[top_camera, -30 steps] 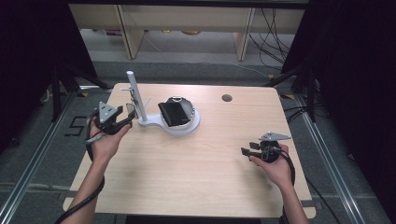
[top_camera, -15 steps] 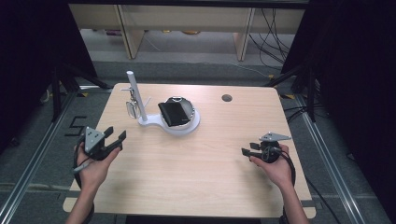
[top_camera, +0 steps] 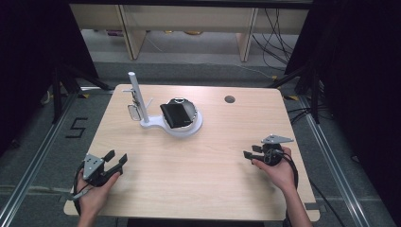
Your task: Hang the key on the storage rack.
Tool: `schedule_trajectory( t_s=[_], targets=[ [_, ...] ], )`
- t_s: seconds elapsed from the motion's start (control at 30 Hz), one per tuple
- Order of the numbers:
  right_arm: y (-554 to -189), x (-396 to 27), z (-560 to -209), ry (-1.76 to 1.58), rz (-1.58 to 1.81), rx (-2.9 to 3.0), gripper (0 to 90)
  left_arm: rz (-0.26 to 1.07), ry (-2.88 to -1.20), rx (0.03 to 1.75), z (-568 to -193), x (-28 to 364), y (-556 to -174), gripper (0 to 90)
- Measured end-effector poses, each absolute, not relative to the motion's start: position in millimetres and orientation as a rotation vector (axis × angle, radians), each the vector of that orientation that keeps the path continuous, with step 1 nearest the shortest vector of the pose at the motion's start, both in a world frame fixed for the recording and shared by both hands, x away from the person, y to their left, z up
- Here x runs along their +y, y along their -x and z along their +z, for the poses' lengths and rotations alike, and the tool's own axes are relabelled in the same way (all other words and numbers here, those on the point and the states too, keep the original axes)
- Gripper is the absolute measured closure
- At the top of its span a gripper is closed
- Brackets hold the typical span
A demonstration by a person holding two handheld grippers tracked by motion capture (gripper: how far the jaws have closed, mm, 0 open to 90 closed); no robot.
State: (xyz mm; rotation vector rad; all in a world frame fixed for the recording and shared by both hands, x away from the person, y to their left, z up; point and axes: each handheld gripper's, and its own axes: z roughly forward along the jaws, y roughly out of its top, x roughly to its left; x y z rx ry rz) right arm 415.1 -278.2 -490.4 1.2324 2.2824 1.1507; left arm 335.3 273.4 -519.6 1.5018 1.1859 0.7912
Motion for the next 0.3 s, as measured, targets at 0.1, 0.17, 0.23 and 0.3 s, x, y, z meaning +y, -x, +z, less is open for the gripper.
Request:
schedule_trajectory(
  t_s=[0.1, 0.17, 0.23, 0.3],
  targets=[
    [-414.9, -278.6, -490.4, -1.225, 1.156, 2.297, 49.5, 0.811, -1.487, 1.172, -518.9, 274.8, -331.9, 45.0],
    [-414.3, -279.1, -490.5, -1.226, 1.153, 2.289, 49.5, 0.821, -1.475, 1.164, -519.1, 275.4, -329.5, 45.3],
    [-413.6, -278.7, -491.2, -1.242, 1.165, 2.273, 49.5, 0.827, -1.463, 1.155, -520.6, 275.6, -328.4, 45.3],
    [-413.5, -278.9, -490.7, -1.242, 1.162, 2.272, 49.6, 0.827, -1.467, 1.163, -521.0, 275.3, -327.5, 45.4]
  ],
)
